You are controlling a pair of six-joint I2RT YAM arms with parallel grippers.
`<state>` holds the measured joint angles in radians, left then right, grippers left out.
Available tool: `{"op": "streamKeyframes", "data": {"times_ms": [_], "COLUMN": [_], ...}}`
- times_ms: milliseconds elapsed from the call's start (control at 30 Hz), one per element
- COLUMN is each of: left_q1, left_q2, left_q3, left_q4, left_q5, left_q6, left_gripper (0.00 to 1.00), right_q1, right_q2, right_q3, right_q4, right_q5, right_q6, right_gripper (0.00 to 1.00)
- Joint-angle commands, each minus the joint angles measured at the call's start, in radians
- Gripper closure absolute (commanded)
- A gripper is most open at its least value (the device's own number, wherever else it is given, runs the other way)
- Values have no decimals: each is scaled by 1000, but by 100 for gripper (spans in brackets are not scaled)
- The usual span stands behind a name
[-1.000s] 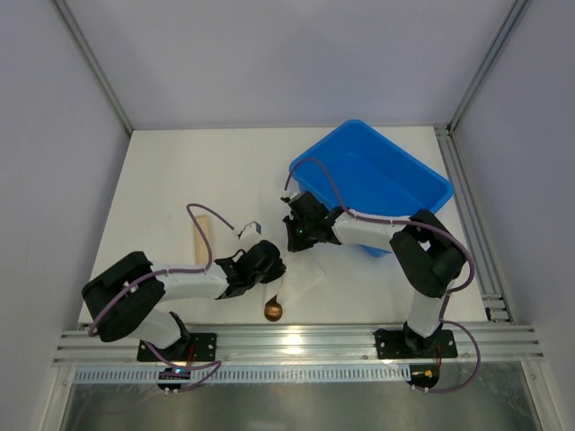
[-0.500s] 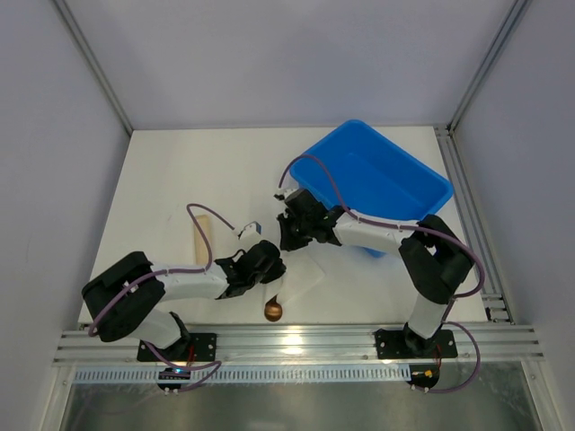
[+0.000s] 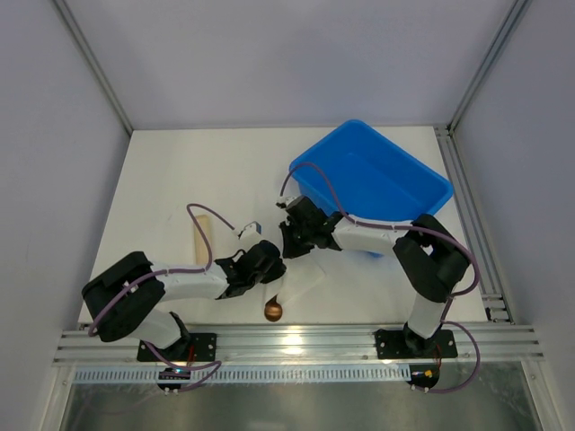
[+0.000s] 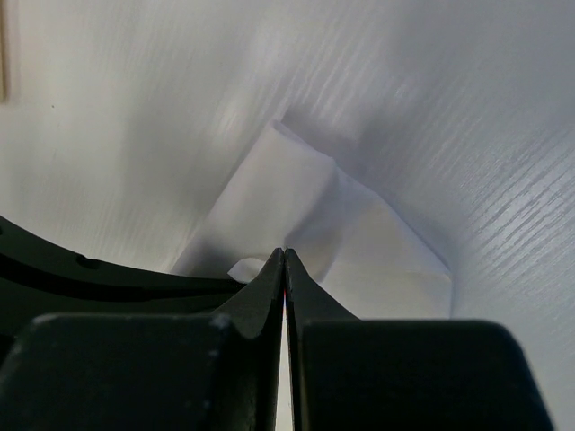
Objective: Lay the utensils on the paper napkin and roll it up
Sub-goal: Roll the napkin at the center of the board.
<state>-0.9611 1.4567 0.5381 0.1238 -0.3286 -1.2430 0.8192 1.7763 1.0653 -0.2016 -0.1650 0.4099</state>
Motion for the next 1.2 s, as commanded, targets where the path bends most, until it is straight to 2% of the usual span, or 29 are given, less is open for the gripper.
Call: {"op": "streamKeyframes", "data": {"times_ms": [0,233,333,433,533,800,900,967,1033,1167], "left_q1": [-7,-7,-7,-7,-7,-8,-8,-8,-8,-8], "left_q2": [-15,-22,-32,-58,-94,-275,-334,-343,-322,-266], "left_q3": [-7,-15,-30,-38,-55,-105,-107,-110,-110,-115], "left_q4": [20,30,43,36,24,-71,-107,-99,-70,-6], "left_q5": [-3,-1,-7,-21,-36,-118,-139,-133,-121,-109], "left_q6": [19,17,19,25,34,48,53,56,62,71], "left_gripper": [94,90,83,70,61,51,52,57,65,72], "right_q1": [11,18,20,18,18,18,18,18,18,18], "right_q2": [-12,-17,-17,-15,-14,-25,-34,-40,-47,-57], "right_q3": [-27,-54,-54,-56,-60,-76,-77,-77,-77,-76], "right_q4": [39,50,51,48,50,53,53,50,47,37], "right_q5": [-4,-1,5,9,12,15,10,7,7,12], "right_q6": [10,13,12,9,7,4,4,3,0,-6], "right_gripper": [96,96,96,96,96,96,96,96,96,96]}}
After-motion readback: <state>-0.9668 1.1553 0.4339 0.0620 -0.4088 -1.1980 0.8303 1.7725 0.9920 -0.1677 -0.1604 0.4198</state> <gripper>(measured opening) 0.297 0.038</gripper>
